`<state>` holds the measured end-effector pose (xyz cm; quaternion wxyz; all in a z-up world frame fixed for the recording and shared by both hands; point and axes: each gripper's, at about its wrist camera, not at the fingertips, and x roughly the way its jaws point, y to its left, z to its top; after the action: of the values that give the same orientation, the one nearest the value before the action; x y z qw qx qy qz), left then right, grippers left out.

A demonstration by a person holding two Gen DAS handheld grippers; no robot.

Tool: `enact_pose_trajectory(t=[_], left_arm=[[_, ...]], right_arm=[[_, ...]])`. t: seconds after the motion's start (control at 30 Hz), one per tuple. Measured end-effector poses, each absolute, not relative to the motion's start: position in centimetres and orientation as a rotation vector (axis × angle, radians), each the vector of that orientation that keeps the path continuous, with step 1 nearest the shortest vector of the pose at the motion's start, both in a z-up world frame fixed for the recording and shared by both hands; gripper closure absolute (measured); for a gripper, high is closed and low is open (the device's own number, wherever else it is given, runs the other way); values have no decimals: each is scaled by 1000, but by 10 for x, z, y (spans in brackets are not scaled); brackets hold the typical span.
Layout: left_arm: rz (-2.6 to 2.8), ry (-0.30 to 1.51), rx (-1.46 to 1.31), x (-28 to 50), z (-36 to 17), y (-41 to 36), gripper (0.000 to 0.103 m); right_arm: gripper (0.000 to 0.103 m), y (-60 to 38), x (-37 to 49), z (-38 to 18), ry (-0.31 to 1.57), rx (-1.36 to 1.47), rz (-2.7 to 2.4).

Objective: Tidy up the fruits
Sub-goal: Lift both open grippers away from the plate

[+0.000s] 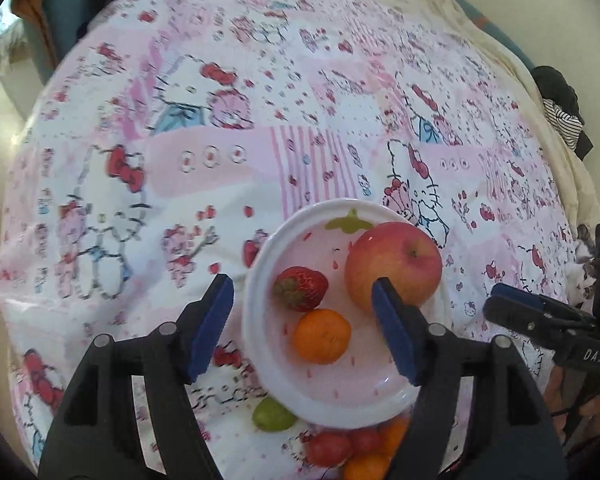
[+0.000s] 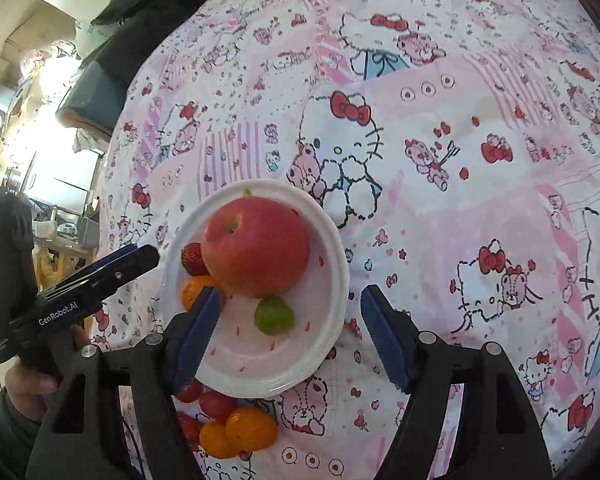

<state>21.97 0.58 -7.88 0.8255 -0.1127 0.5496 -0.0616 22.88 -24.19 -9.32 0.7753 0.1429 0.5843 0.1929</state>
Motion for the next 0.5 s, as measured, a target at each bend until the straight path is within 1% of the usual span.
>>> enact_pose_trajectory(t=[0.27,0.5], left_arm=[[-137,1120,-148,169,-45,12,35],[-133,1151,-164,119,-42,25,35]], right_arm=[[28,-245,198,-67,1216,327,441],[28,-247,155,-58,1199,345,459]])
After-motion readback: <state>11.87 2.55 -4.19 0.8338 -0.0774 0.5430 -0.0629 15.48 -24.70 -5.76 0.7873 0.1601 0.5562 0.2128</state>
